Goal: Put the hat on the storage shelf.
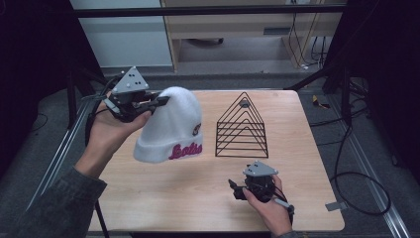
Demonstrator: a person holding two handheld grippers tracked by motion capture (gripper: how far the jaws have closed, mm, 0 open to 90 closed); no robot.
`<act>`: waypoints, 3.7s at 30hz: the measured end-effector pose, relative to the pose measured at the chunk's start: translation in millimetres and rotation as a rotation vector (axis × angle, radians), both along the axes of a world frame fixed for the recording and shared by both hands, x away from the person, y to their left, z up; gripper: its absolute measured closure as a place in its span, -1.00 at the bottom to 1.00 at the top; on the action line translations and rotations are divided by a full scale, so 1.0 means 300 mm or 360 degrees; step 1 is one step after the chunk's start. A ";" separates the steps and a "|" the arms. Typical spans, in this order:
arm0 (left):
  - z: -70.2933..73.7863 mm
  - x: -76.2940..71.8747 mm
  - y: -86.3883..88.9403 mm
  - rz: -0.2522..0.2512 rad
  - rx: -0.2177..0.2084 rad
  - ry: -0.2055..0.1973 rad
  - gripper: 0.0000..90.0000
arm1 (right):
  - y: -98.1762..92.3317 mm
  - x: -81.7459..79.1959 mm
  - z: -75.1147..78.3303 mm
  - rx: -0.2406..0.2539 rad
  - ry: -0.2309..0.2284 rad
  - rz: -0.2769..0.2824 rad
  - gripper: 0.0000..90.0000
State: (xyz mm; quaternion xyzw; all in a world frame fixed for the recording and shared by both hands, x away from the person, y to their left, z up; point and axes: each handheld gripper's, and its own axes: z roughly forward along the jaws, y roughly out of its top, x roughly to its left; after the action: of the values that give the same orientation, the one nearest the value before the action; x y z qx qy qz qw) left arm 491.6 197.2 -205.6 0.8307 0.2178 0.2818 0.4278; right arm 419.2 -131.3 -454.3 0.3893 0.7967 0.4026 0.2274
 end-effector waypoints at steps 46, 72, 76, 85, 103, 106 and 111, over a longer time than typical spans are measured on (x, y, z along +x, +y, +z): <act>0.222 0.001 -0.302 -0.0335 -0.0076 -0.0231 0.85 | -0.021 0.107 0.469 0.0060 -0.0360 0.0140 -0.50; 0.221 0.015 -0.349 -0.0426 -0.0228 -0.0281 0.85 | -0.044 0.226 0.459 0.0181 -0.0192 0.0314 0.04; 0.206 0.028 -0.344 -0.0406 -0.0247 -0.0265 0.85 | -0.034 0.218 0.464 0.0141 -0.0230 0.0332 0.45; 0.206 0.081 -0.346 -0.0340 -0.0308 -0.0237 0.85 | -0.082 0.254 0.515 0.0092 -0.0210 0.0282 0.84; 0.149 0.231 -0.481 -0.0342 -0.0369 -0.0149 0.85 | -0.245 0.324 0.550 -0.0069 -0.0195 0.0137 0.90; 0.130 0.240 -0.507 -0.0347 -0.0363 -0.0130 0.85 | -0.270 0.328 0.538 -0.0090 -0.0186 0.0110 0.90; 0.097 0.258 -0.542 -0.0364 -0.0374 -0.0104 0.85 | -0.304 0.339 0.523 -0.0129 -0.0181 0.0069 0.90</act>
State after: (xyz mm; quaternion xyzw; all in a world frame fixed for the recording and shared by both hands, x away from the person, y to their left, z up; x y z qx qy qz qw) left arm 569.1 34.6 -176.5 0.7847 0.1392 0.2307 0.5583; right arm 521.0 -222.4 -297.3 0.3388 0.8064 0.3963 0.2791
